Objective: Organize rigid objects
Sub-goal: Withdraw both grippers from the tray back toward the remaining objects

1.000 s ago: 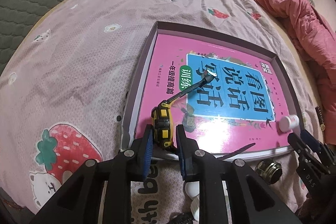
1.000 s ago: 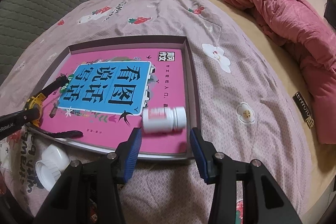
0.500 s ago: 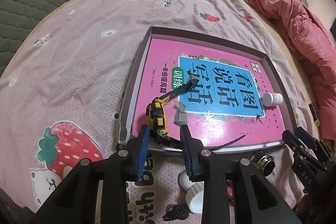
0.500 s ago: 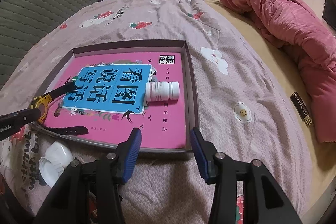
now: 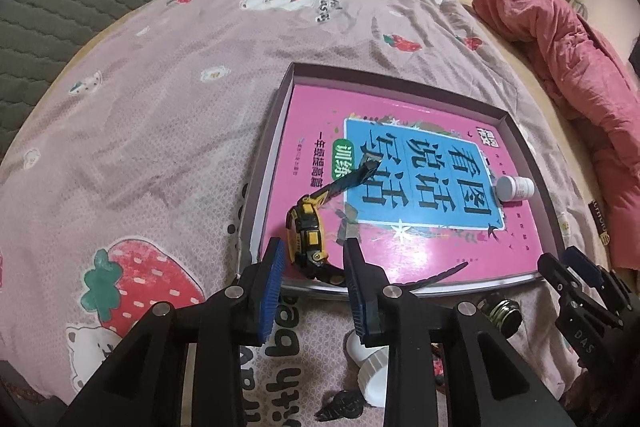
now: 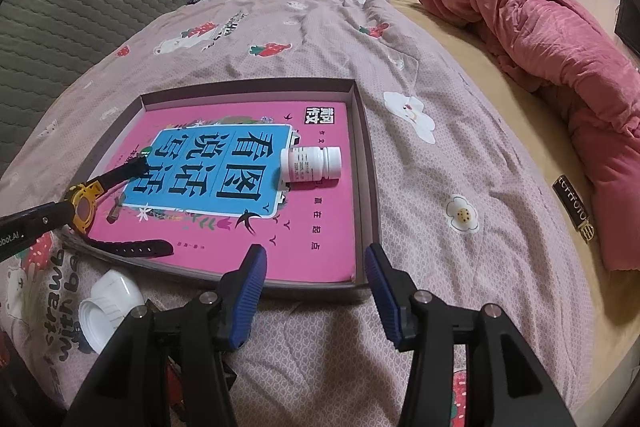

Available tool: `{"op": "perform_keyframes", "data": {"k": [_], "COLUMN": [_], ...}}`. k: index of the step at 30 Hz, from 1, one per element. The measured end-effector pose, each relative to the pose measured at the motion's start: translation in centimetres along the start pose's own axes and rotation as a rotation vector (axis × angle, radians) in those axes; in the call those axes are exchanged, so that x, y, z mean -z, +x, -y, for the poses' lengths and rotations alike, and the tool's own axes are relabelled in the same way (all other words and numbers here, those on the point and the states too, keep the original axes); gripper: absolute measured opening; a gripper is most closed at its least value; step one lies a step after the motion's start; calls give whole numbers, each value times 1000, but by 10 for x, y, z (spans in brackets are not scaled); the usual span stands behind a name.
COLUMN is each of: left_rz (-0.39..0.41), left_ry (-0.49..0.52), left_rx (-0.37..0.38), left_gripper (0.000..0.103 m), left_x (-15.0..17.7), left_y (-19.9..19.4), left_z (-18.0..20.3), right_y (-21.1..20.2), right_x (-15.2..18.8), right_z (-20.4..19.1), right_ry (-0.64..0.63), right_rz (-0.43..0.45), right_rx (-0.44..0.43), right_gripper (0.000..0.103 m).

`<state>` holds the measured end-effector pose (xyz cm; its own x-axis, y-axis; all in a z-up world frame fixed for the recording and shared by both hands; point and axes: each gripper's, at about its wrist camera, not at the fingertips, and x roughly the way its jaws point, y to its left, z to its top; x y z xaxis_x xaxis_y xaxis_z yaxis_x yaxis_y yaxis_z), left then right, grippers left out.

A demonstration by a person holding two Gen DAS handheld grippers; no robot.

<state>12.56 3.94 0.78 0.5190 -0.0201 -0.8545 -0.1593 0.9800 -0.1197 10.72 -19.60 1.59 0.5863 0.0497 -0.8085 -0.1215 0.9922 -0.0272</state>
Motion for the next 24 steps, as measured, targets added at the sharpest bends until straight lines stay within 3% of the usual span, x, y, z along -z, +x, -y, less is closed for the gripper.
{"op": "perform_keyframes", "data": {"k": [1, 3, 4, 13, 17, 21, 24], "left_rz": [7, 29, 39, 72, 109, 128, 138], "left_ry": [5, 11, 14, 43, 42, 45, 40], "left_rx": [1, 9, 16, 42, 48, 61, 65], "left_gripper": [33, 58, 61, 62, 71, 73, 74], "left_x": [0, 0, 0, -2, -2, 0, 3], "left_y": [-2, -6, -9, -23, -34, -43, -50], "left_z": [1, 3, 4, 9, 8, 6, 4], "right_y": [-1, -3, -4, -15, -22, -27, -32], "right_x": [0, -2, -3, -7, -8, -8, -7], "right_z": [0, 1, 0, 1, 0, 0, -1], "right_ry": [2, 1, -2, 3, 0, 0, 2], "right_rz": [5, 9, 11, 35, 50, 64, 78], "right_rx": [-1, -7, -6, -13, -18, -26, -36], "right_gripper": [53, 55, 55, 55, 55, 63, 64]}}
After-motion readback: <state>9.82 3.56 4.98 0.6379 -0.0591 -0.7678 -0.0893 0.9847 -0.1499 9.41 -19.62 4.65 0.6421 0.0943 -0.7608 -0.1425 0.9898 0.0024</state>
